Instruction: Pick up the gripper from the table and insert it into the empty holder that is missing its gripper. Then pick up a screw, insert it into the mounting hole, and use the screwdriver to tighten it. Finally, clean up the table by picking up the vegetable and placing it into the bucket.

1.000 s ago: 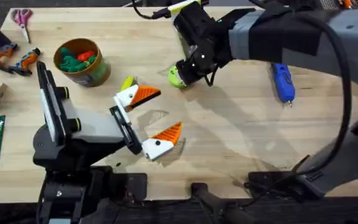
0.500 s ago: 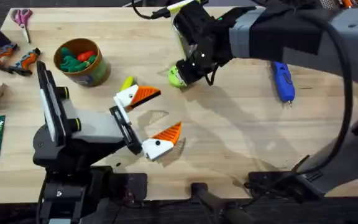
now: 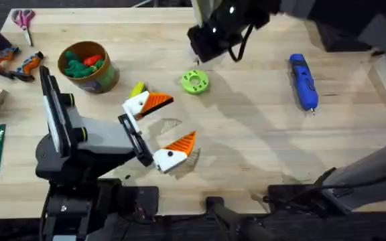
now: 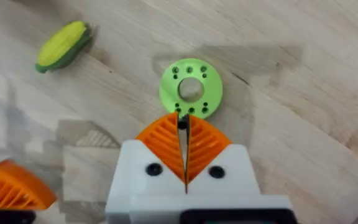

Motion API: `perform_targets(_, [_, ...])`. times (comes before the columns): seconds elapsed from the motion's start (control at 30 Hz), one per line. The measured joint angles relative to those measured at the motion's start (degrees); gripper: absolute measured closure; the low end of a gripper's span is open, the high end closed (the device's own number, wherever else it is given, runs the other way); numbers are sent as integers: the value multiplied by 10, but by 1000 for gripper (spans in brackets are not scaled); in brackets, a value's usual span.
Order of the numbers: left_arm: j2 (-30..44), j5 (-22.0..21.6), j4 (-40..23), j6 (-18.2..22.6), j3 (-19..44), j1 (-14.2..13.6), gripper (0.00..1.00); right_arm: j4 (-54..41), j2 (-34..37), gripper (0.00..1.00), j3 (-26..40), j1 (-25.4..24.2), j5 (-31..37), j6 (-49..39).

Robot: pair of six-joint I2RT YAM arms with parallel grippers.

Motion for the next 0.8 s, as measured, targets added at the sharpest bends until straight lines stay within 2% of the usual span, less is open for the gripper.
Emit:
perform_targets(0.37, [0, 0, 0, 0, 0, 0, 16, -162, 0, 995, 159, 17, -55, -19])
perform_targets(0.8, [0, 0, 0, 0, 0, 0, 15, -159, 0, 995, 177, 160, -65, -23])
